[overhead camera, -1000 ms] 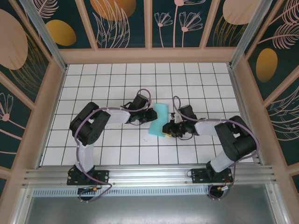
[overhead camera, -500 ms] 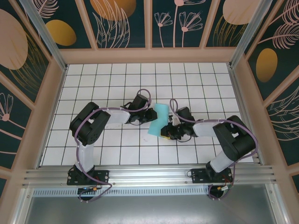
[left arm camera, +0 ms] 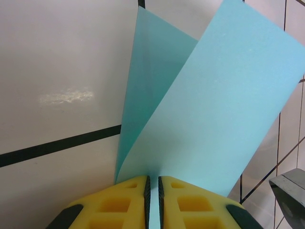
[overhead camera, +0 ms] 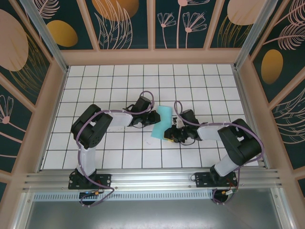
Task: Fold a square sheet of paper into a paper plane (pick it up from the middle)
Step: Fold the square sheet of paper in half at the center of the table.
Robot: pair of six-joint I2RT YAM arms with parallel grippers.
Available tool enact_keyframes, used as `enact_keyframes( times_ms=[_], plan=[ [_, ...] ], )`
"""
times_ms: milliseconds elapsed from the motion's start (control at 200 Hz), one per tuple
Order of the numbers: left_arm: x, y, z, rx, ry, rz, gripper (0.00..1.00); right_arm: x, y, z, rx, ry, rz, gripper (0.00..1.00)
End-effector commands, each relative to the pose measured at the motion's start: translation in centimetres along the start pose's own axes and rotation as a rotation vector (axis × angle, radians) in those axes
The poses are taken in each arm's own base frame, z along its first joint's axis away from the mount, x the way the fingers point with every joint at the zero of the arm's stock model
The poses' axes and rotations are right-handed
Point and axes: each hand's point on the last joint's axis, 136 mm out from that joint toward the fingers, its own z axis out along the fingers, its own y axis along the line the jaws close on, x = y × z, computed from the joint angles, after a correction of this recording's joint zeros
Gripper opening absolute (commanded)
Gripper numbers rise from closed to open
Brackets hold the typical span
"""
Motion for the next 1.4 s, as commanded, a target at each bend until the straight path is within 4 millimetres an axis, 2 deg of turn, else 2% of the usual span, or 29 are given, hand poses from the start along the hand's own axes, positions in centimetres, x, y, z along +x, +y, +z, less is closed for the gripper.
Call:
enact_keyframes(
  times_ms=[0, 130, 200, 320, 405, 480, 530, 620, 700, 725, 831, 976, 1146, 1266, 1396],
  plan=[
    [2.3, 3.2, 0.8, -0.086, 0.069, -0.018, 0.16, 0.5, -0.1, -0.4, 0.013, 0.003, 0.005, 0.25],
    [2.4, 3.2, 0.8, -0.087, 0.072, -0.015, 0.16, -0.1, 1.8, -0.9, -0.038, -0.004, -0.032, 0.25],
    [2.4, 3.3, 0.8, -0.092, 0.072, -0.013, 0.16, 0.3, 1.9, -0.5, -0.032, 0.014, -0.042, 0.25],
    [2.4, 3.2, 0.9, -0.089, 0.072, -0.013, 0.16, 0.8, 0.3, 0.1, 0.018, 0.037, -0.014, 0.25],
    [2.4, 3.2, 0.9, -0.090, 0.073, -0.010, 0.16, 1.0, -1.6, 0.3, 0.102, 0.031, 0.019, 0.25],
    [2.4, 3.1, 0.8, -0.091, 0.074, -0.009, 0.16, 0.8, -2.2, 0.3, 0.147, 0.043, 0.032, 0.25],
    [2.3, 3.1, 0.9, -0.091, 0.073, -0.008, 0.16, 0.4, -1.4, 0.1, 0.150, 0.037, 0.023, 0.24],
    [2.4, 3.1, 0.8, -0.092, 0.077, -0.007, 0.16, -1.2, 1.8, -1.1, 0.074, -0.011, -0.032, 0.25],
    [2.4, 3.1, 0.8, -0.092, 0.077, -0.006, 0.16, -2.6, 3.7, -2.0, 0.044, -0.061, -0.068, 0.26],
    [2.4, 3.2, 0.8, -0.093, 0.077, -0.004, 0.16, -4.0, 3.6, -2.7, 0.047, -0.099, -0.052, 0.26],
    [2.4, 3.4, 0.9, -0.104, 0.080, -0.001, 0.16, -7.0, 3.2, -3.3, 0.098, -0.156, -0.035, 0.25],
    [2.4, 3.4, 0.9, -0.102, 0.078, -0.002, 0.16, -8.8, 1.8, -2.5, 0.066, -0.178, -0.021, 0.25],
    [2.4, 3.5, 1.0, -0.105, 0.078, -0.002, 0.16, -7.7, 0.2, -1.0, 0.074, -0.109, -0.019, 0.26],
    [2.5, 3.6, 0.9, -0.106, 0.078, -0.006, 0.16, -7.0, -3.3, -0.6, 0.174, -0.096, 0.039, 0.26],
    [2.5, 3.7, 1.0, -0.110, 0.081, -0.005, 0.16, -6.6, -4.1, -0.2, 0.173, -0.080, 0.044, 0.26]
  ],
)
